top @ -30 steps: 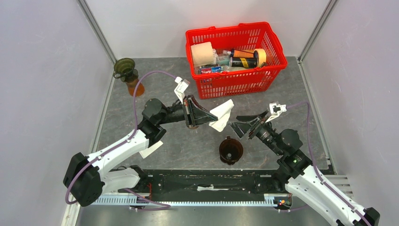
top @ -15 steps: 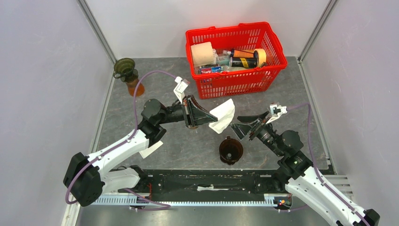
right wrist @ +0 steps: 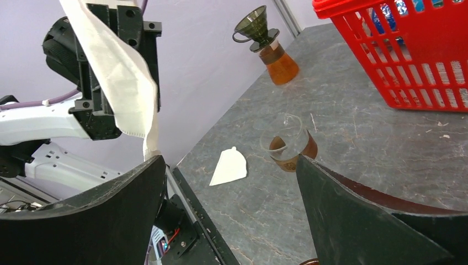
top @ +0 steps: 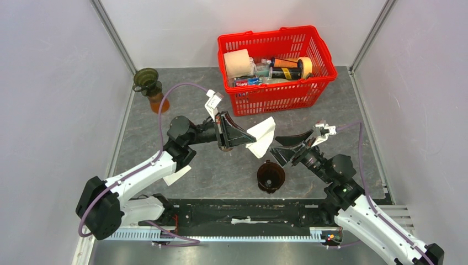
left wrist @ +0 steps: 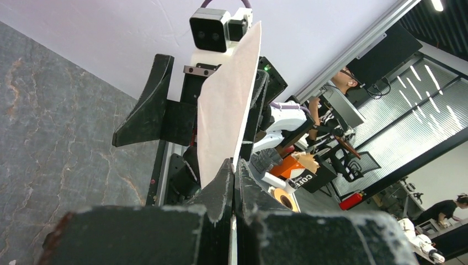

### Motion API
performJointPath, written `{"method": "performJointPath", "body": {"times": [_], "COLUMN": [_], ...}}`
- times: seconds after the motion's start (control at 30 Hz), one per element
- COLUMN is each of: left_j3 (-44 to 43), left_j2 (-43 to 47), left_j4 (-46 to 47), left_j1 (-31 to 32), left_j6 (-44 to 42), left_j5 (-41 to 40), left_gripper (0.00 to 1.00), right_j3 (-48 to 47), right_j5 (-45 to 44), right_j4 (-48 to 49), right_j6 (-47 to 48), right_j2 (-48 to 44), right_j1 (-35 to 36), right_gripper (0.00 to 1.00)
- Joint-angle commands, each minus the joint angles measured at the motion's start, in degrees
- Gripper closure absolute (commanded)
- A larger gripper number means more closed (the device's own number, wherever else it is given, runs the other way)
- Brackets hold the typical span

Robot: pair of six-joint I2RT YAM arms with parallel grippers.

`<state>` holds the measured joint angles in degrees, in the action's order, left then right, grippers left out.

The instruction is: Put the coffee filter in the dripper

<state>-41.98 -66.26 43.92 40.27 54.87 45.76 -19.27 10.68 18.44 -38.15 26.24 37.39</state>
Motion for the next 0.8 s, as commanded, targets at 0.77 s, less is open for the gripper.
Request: {"method": "performJointPath", "body": {"times": [0.77], "left_j3": [0.0], "left_j2": [2.8], "left_j4": [-2.9], "left_j1": [-0.4], "left_j6": [-2.7], "left_j5": [0.0], "left_gripper": [0.98], "right_j3": [-6.4], "right_j5": [2.3], "right_j4": [-18.3], "right_j6": [5.9], "right_j2": [-9.9], "right_j1": [0.1], "right_gripper": [0.03]}}
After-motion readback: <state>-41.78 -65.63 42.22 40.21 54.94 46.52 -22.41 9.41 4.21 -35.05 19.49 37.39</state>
